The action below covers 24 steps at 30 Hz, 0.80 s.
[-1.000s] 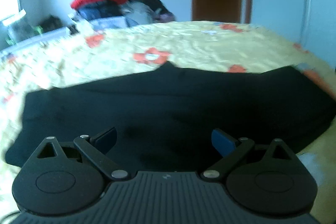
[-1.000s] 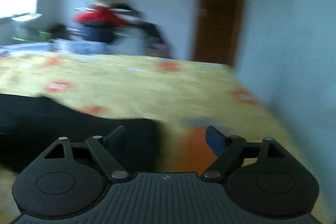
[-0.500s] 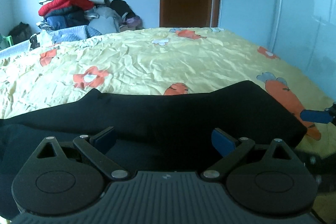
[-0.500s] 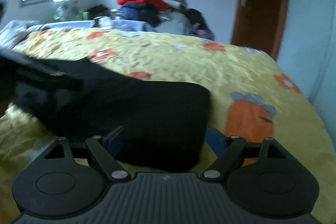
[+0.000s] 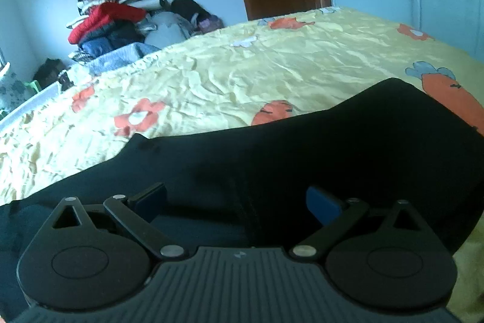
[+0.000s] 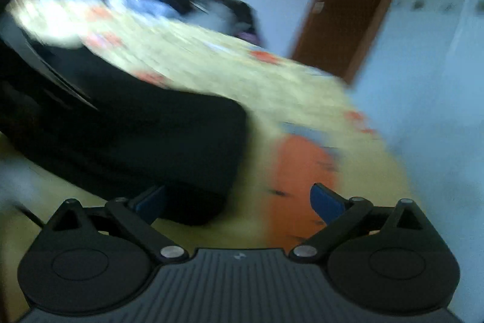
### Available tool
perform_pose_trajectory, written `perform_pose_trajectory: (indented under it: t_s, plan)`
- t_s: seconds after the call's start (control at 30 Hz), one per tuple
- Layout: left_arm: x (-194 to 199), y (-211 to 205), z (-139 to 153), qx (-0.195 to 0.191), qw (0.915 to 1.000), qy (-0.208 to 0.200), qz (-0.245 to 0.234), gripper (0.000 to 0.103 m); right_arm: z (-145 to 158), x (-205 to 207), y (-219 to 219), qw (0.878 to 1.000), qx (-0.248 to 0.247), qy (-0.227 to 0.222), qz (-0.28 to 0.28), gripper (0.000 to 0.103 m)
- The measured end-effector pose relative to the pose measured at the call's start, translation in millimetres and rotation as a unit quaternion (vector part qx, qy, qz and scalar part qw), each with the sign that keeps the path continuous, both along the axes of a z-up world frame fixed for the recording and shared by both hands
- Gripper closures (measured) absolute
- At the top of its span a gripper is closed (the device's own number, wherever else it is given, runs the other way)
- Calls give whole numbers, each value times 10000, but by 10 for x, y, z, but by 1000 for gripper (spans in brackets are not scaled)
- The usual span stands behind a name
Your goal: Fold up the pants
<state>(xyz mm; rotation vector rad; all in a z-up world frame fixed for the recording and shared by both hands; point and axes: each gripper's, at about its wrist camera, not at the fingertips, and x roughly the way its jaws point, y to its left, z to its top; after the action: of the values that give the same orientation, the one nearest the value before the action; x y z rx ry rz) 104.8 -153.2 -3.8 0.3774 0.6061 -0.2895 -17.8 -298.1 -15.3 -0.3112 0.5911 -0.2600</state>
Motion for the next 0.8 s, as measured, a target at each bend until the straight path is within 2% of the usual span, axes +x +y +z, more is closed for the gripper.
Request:
perform_pose_trajectory:
  t_s: [0.13, 0.23, 0.3, 0.4, 0.5, 0.6, 0.7, 0.8]
  plan:
    - [-53, 40, 12, -251, 9996, 94, -27, 2, 109, -159, -103, 9982, 442, -246, 335, 2]
    - [-95, 50, -9, -358, 9993, 145, 6, 2, 73, -132, 143, 9954, 118, -58, 954, 2]
    - [-109, 52, -17, -355, 9992, 169, 11, 1, 34, -84, 300, 9933, -88, -17, 1153, 2]
    - [-87, 72, -50, -374, 9990, 242, 16, 0, -7, 21, 386, 9943, -159, 62, 1049, 2]
    - [-79, 129, -72, -521, 9981, 337, 25, 0, -1, 41, 279, 9984, -110, -1, 559, 1]
    - [-80, 177, -70, -612, 9973, 399, 73, 0, -22, 3, 54, 9998, 62, 116, 143, 0]
    - [-108, 191, -63, -601, 9975, 345, 116, 0, 44, -76, -82, 9985, 453, 237, 190, 0]
    - [-143, 181, -45, -495, 9985, 196, 157, 0, 154, -181, -101, 9988, 316, 163, 342, 0]
